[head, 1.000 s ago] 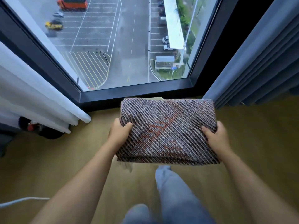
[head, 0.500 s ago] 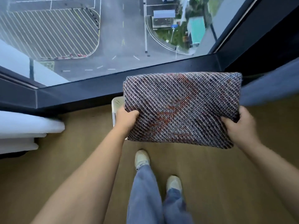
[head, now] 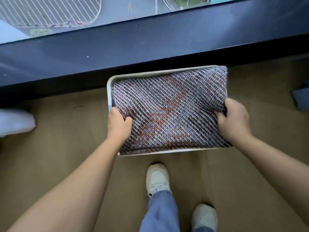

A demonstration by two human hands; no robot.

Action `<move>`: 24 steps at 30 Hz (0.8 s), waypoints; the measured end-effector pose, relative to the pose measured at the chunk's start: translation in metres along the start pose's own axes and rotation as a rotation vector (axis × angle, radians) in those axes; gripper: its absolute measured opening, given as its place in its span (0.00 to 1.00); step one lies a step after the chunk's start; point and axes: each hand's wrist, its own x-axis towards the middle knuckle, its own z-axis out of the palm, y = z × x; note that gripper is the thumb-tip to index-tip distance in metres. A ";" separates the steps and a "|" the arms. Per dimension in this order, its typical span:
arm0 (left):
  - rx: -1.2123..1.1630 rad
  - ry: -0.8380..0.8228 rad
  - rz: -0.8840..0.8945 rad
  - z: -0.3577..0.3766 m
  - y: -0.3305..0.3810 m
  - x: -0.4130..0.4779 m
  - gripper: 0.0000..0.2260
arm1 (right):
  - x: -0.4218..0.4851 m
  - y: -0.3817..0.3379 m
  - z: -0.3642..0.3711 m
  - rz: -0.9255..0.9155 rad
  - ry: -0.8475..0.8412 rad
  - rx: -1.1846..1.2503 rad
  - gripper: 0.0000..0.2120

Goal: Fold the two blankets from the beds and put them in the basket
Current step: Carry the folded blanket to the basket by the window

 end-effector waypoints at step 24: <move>0.230 -0.192 0.012 -0.005 0.047 -0.107 0.27 | -0.082 -0.027 -0.037 -0.206 -0.267 -0.371 0.23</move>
